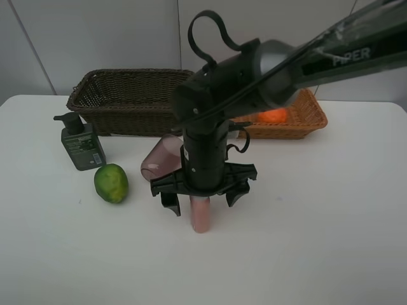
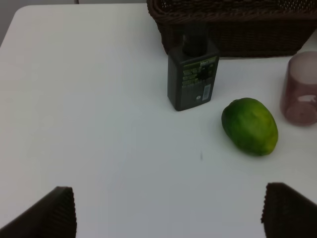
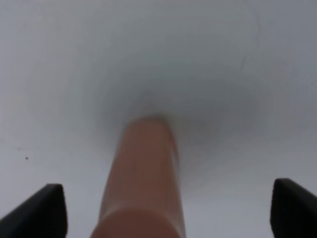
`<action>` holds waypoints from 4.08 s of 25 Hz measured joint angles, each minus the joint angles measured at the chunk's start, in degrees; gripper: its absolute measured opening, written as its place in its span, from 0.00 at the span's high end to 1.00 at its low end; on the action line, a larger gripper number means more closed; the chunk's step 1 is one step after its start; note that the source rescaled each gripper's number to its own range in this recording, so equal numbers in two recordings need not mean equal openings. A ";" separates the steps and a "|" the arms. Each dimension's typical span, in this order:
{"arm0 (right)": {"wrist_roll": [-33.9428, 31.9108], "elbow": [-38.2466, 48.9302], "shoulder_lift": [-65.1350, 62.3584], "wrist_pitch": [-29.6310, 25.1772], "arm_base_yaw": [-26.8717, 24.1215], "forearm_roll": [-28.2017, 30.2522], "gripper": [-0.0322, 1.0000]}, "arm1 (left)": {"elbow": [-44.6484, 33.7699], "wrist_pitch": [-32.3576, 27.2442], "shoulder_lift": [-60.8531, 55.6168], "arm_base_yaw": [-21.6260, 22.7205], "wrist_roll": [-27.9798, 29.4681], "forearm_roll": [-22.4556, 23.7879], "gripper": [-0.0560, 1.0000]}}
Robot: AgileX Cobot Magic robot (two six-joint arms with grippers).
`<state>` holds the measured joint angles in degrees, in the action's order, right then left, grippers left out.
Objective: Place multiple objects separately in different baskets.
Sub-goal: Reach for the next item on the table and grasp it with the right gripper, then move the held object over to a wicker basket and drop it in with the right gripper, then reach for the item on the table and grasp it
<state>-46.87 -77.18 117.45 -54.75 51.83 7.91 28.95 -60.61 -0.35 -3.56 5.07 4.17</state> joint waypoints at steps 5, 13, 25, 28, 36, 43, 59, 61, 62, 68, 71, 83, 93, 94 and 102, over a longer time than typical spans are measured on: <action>0.00 0.00 -0.01 0.00 0.00 0.00 0.68 | 0.00 0.00 0.00 0.00 0.00 0.00 0.05; -0.05 0.00 -0.01 0.28 0.00 -1.19 0.96 | 0.00 0.00 0.00 0.00 0.00 0.00 0.05; -0.05 0.00 -0.01 0.34 0.00 -1.48 0.96 | 0.00 0.00 0.00 0.00 0.00 0.00 0.05; -0.05 -0.14 -0.01 -0.02 0.00 -1.48 0.96 | 0.00 0.00 0.00 0.00 0.00 0.00 0.05; 6.29 -9.15 -0.06 -8.95 0.00 -3.33 0.96 | 0.00 0.00 0.00 0.00 0.00 0.00 0.05; 16.49 -23.44 0.15 -14.82 -1.25 -0.44 0.96 | 0.00 0.00 0.00 0.00 0.00 0.00 0.05; 20.59 -36.66 2.46 7.23 -10.40 7.60 0.96 | 0.00 0.00 0.00 0.00 0.00 0.00 0.05; 20.59 -35.83 2.76 13.64 -10.79 7.82 0.96 | 0.00 0.00 0.00 0.00 0.00 0.00 0.05; 20.59 -35.60 3.01 15.86 -10.98 7.88 0.96 | 0.00 0.00 0.00 0.00 0.00 0.00 0.05; 20.72 -35.30 7.93 24.60 -11.41 7.90 0.96 | 0.00 0.00 0.00 0.00 0.00 0.00 0.05; 20.72 -35.23 11.26 27.87 -11.81 7.85 0.96 | 0.00 0.00 0.00 0.00 0.00 0.00 0.05; 20.72 -35.11 18.54 33.37 -13.92 8.68 0.96 | 0.00 0.00 0.00 0.00 0.00 0.05 0.05; 20.72 -34.64 18.66 33.99 -13.92 8.87 0.67 | 0.00 0.00 0.00 0.00 0.00 0.16 0.05; 20.72 -34.64 18.66 33.99 -13.92 8.87 0.56 | 0.00 0.00 0.00 0.00 0.00 0.16 0.05; 20.72 -34.64 17.04 29.72 -13.92 8.87 0.24 | 0.00 0.00 0.00 0.00 0.00 0.16 0.05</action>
<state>-26.15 -111.82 134.49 -25.03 37.91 16.78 28.95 -60.61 -0.35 -3.56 5.07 4.33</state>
